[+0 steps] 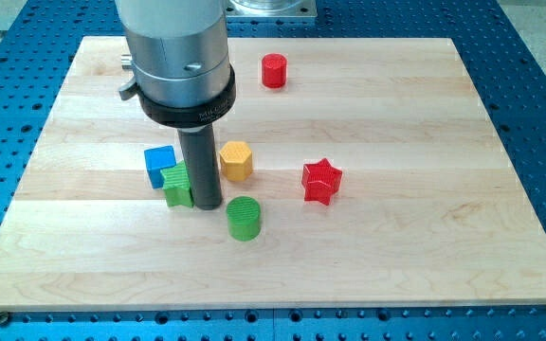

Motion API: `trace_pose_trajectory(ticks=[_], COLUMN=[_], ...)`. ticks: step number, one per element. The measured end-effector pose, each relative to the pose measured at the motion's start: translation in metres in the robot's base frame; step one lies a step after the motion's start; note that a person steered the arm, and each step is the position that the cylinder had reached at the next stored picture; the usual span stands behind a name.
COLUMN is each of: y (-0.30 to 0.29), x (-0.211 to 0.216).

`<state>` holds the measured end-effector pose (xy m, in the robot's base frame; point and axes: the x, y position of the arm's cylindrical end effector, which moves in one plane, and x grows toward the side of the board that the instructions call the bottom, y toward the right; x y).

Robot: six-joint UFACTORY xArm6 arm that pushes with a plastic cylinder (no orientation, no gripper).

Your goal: Push the green circle between the red star and green star

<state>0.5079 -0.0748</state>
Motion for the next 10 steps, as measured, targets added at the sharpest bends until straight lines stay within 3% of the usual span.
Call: trace_pose_trajectory(ticks=[3,4,5,6,7,9,10], y=[-0.026,0.027,0.048,-0.001,-0.03,0.042,0.062], x=[0.046,0.088,0.072,0.03,0.015,0.067,0.055])
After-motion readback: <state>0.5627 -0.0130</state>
